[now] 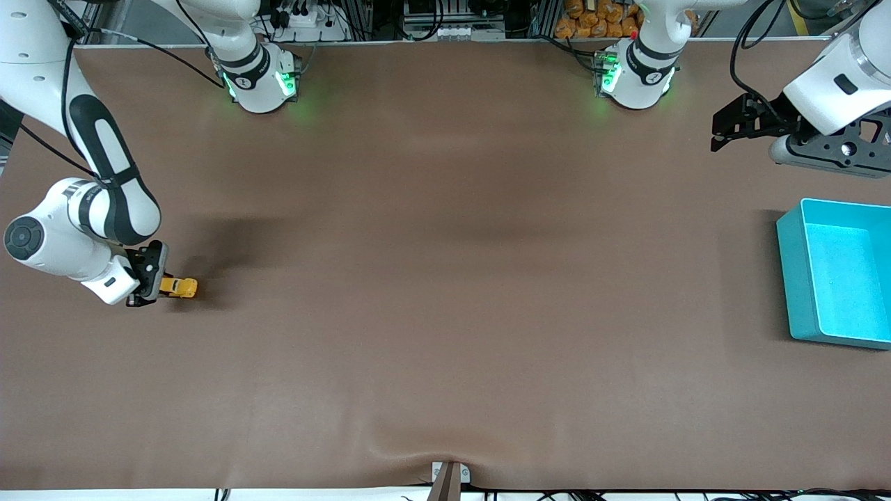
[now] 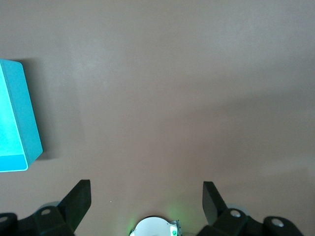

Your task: Wind and store yellow beetle car

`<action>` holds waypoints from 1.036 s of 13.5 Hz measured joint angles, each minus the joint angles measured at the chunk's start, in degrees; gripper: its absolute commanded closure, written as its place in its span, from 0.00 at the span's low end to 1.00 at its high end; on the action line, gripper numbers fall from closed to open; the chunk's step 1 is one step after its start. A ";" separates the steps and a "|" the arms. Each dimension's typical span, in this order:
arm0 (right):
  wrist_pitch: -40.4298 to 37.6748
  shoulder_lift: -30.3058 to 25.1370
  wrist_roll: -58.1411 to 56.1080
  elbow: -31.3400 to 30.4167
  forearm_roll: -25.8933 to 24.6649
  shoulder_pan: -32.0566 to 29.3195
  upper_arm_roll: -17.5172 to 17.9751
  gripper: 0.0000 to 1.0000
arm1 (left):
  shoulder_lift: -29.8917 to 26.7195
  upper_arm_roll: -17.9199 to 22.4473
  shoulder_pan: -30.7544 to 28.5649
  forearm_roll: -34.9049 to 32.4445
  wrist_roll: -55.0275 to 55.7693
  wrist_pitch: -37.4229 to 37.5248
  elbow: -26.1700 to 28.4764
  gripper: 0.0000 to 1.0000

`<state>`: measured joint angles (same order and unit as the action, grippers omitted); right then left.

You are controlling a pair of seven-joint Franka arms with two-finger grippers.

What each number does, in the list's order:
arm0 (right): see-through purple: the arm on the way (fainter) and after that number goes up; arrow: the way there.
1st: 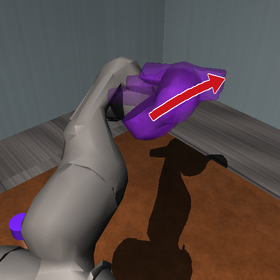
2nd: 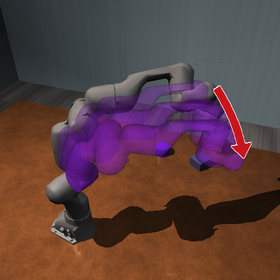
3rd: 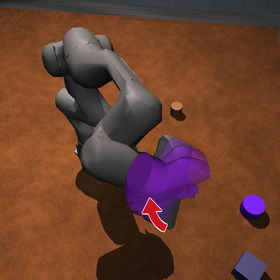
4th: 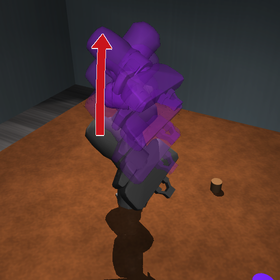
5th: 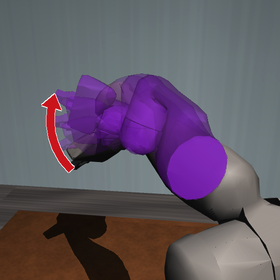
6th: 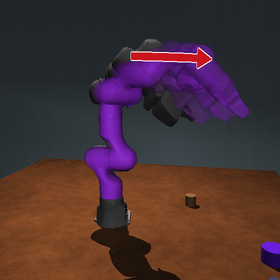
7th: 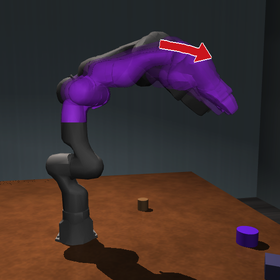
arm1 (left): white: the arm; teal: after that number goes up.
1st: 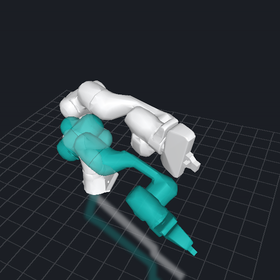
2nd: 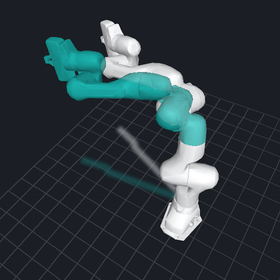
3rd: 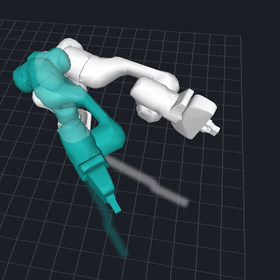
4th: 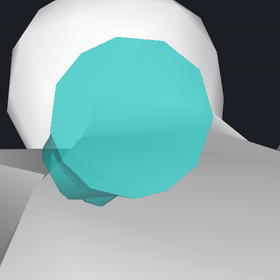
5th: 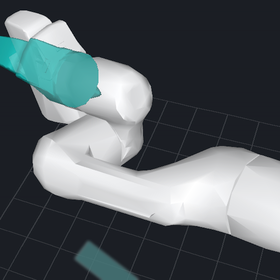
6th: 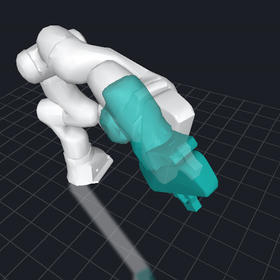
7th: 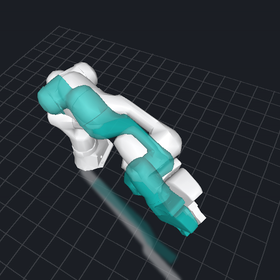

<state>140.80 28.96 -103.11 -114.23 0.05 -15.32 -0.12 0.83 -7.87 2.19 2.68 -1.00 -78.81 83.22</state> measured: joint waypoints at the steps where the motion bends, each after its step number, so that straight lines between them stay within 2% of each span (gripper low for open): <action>1: 0.32 0.00 -0.69 -0.07 0.00 -0.42 0.00 1.00 | 0.00 0.00 0.00 0.00 0.00 0.00 0.03 0.00; 14: 3.15 0.27 -5.70 -0.23 0.00 -4.59 0.00 1.00 | 0.13 0.02 -0.02 -0.02 0.00 0.00 0.14 0.00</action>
<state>143.95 29.23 -108.80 -114.46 0.05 -19.91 -0.12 0.96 -7.85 2.16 2.66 -1.00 -78.81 83.36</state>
